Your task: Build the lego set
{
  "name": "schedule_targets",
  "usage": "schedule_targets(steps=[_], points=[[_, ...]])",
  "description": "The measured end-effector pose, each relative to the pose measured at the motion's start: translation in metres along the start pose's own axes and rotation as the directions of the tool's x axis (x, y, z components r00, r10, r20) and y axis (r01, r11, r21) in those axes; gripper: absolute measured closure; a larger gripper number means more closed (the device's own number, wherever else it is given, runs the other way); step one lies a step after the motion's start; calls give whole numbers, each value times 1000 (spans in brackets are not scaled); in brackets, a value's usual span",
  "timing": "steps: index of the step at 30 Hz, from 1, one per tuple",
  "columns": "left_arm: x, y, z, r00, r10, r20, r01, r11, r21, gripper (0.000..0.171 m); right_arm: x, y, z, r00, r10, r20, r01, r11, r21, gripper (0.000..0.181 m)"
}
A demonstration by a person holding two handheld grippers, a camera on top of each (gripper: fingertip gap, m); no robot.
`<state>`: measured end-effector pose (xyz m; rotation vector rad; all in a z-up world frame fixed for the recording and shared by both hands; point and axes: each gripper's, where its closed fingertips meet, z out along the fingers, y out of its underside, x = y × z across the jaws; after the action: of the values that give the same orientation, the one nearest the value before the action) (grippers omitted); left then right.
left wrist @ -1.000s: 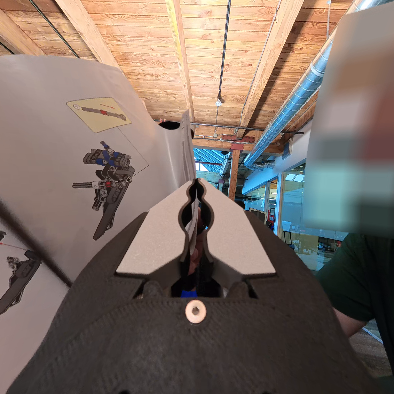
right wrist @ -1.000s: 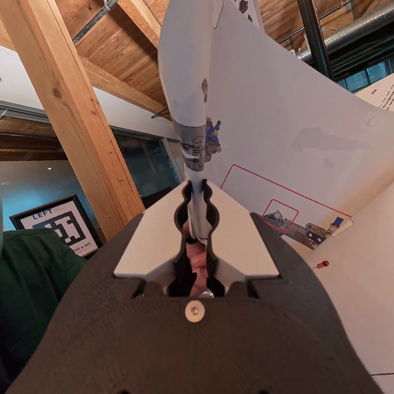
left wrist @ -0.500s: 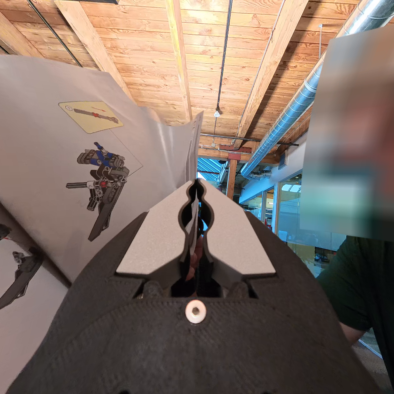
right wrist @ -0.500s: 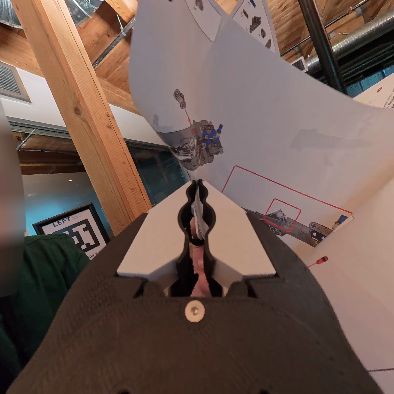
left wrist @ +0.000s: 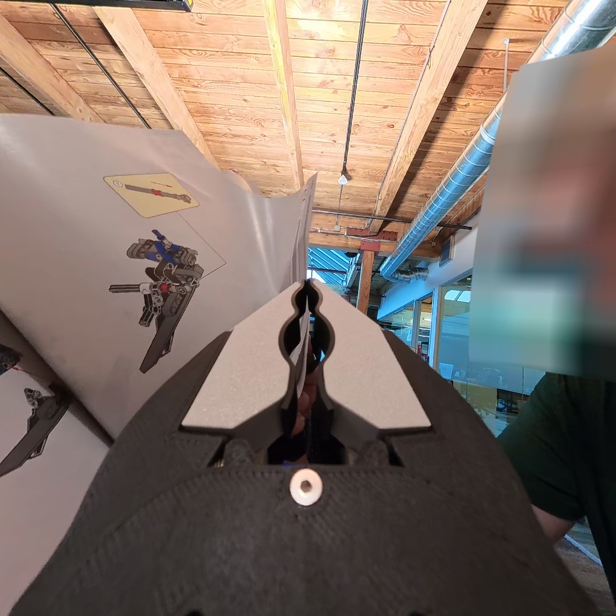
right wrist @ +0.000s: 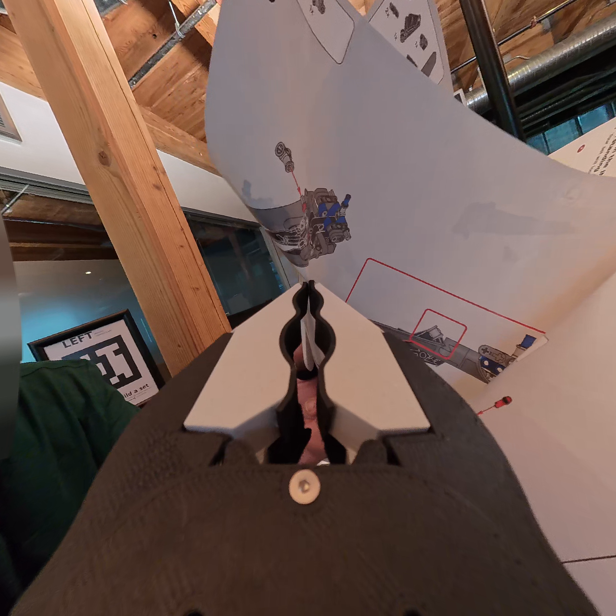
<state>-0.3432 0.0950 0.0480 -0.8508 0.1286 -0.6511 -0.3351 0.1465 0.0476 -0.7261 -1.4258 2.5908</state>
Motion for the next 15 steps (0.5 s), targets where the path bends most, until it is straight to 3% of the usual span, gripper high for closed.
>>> schedule_targets(steps=[15], points=[[3, -1, -4, 999, -29, -31, 30, 999, 33, 171, -4, 6, -3, 998, 33, 57, -33, 999, 4, 181]])
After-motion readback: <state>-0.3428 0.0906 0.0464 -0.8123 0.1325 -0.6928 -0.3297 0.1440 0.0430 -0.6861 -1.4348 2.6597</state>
